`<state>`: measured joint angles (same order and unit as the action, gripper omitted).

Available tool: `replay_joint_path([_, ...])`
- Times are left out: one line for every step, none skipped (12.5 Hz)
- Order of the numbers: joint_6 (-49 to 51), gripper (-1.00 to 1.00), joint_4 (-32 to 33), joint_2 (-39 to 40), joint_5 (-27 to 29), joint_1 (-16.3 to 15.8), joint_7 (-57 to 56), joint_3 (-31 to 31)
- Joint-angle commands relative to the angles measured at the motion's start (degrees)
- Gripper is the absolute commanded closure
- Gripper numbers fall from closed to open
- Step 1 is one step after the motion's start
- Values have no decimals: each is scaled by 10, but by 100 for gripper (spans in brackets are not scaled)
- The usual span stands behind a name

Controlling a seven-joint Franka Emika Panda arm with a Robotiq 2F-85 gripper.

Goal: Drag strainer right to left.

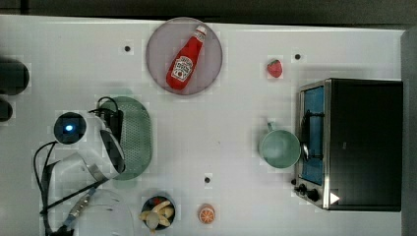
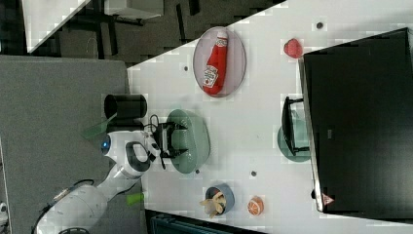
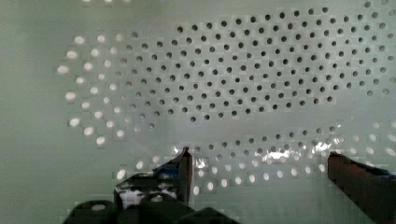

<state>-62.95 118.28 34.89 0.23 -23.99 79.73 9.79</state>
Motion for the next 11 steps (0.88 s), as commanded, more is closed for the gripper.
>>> replay_joint_path([2,-100,-42,15,-3,-36,55,11])
replay_joint_path([2,-100,-52,21,-3,-42,65,11])
replay_joint_path([2,-100,-60,27,-3,-46,70,11])
replay_joint_path([2,-100,-67,32,-3,-50,70,11])
replay_joint_path([2,-100,-73,36,-3,-54,70,11])
replay_joint_path([3,-100,-76,36,-3,-56,70,10])
replay_joint_path([3,-100,-76,32,-3,-56,68,10])
replay_joint_path([10,-100,-75,23,-3,-56,56,10])
replay_joint_path([28,-100,-75,9,-3,-55,34,10])
replay_joint_path([60,-100,-74,-9,-3,-52,7,8])
replay_joint_path([91,-100,-75,-33,-4,-49,-28,4])
